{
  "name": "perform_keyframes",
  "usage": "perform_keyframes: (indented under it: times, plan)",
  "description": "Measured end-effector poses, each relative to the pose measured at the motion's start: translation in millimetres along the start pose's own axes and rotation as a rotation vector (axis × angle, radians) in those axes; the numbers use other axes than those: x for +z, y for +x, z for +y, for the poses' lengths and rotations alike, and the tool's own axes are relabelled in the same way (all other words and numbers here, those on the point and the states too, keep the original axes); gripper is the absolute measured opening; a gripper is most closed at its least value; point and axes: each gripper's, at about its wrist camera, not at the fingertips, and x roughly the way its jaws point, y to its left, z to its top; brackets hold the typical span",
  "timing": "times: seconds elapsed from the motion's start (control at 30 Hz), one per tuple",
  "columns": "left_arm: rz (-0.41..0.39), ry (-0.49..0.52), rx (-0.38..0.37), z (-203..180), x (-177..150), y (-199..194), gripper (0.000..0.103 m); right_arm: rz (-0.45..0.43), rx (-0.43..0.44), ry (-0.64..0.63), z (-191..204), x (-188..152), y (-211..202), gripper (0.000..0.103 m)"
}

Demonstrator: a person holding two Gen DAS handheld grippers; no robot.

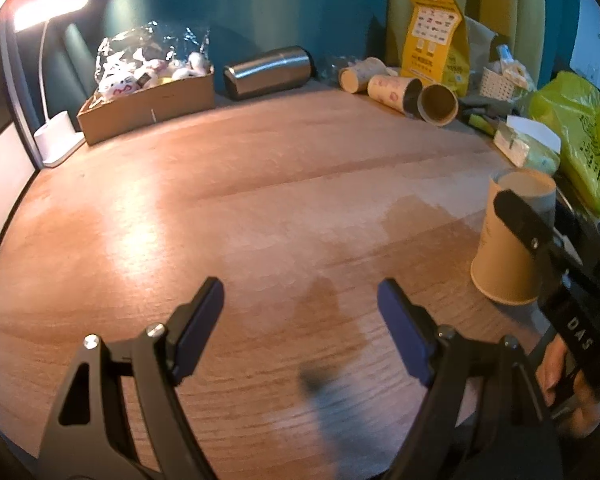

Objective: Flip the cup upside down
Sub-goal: 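Carry the inverted cup with the right gripper and lower it to the table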

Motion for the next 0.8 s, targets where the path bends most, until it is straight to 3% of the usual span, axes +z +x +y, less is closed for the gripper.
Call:
perform_keyframes:
  times: [0.4, 0.8]
  plan:
    - [-0.073, -0.062, 0.029, 17, 1, -3, 0.081, -0.017, -0.113, -0.046, 3, -6, 2, 0.061]
    - [-0.082, -0.082, 0.027, 16, 7, 1, 0.081, 0.001, -0.126, -0.013, -7, -3, 11, 0.061]
